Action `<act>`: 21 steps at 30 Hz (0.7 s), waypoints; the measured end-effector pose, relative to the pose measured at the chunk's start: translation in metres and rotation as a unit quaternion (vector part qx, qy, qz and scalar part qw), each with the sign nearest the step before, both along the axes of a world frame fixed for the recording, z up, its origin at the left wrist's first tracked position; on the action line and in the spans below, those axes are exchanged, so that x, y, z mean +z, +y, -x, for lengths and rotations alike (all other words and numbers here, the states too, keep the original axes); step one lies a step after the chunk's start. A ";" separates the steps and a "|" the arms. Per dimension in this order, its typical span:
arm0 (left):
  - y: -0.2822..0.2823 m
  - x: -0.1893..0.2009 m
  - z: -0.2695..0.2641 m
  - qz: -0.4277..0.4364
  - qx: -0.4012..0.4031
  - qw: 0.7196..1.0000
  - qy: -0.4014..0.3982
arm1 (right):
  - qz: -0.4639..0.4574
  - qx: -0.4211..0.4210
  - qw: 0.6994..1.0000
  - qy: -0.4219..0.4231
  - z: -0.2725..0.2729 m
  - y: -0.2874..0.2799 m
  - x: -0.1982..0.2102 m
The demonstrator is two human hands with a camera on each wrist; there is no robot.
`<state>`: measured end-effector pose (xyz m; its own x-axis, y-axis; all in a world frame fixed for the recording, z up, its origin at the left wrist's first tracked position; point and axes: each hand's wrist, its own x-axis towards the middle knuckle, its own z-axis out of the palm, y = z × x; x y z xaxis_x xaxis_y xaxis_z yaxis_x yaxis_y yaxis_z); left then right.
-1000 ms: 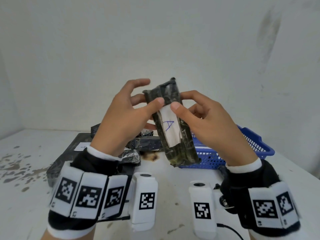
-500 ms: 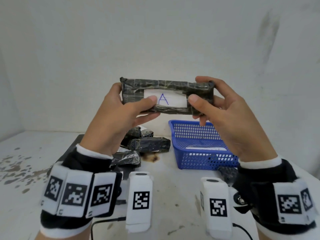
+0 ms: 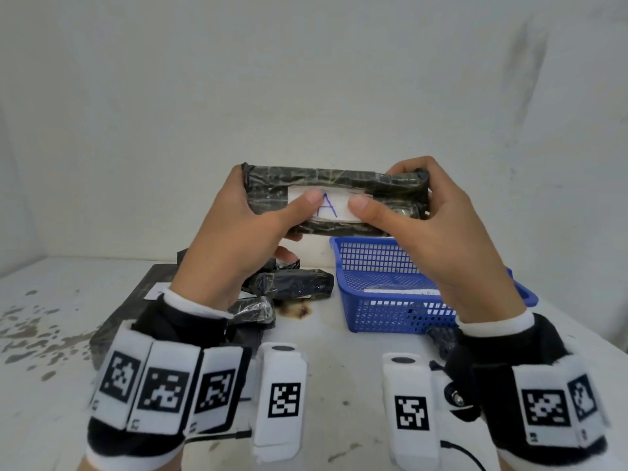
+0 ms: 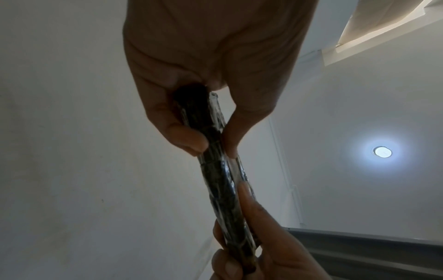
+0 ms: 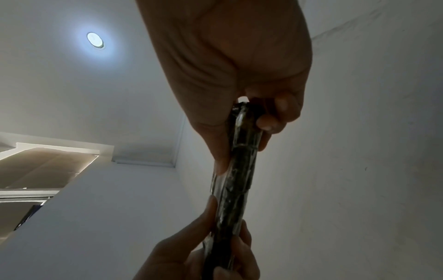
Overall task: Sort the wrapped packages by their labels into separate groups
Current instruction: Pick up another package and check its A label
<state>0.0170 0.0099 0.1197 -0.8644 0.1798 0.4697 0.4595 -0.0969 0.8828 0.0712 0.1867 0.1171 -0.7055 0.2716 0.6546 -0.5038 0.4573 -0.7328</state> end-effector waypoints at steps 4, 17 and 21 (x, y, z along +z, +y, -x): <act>0.001 -0.003 0.002 0.004 0.004 1.000 0.007 | 0.003 -0.006 1.000 0.015 0.000 0.000 0.000; 0.000 -0.001 0.006 -0.044 -0.016 0.999 -0.013 | 0.004 0.005 1.000 -0.010 -0.003 0.000 0.003; 0.003 -0.004 0.006 -0.033 0.003 0.999 -0.001 | -0.005 0.008 1.000 -0.011 -0.003 -0.001 0.003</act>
<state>0.0109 0.0127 0.1160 -0.8661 0.1422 0.4792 0.4591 -0.1528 0.8752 0.0740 0.1855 0.1199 -0.7245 0.2532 0.6411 -0.4950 0.4562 -0.7395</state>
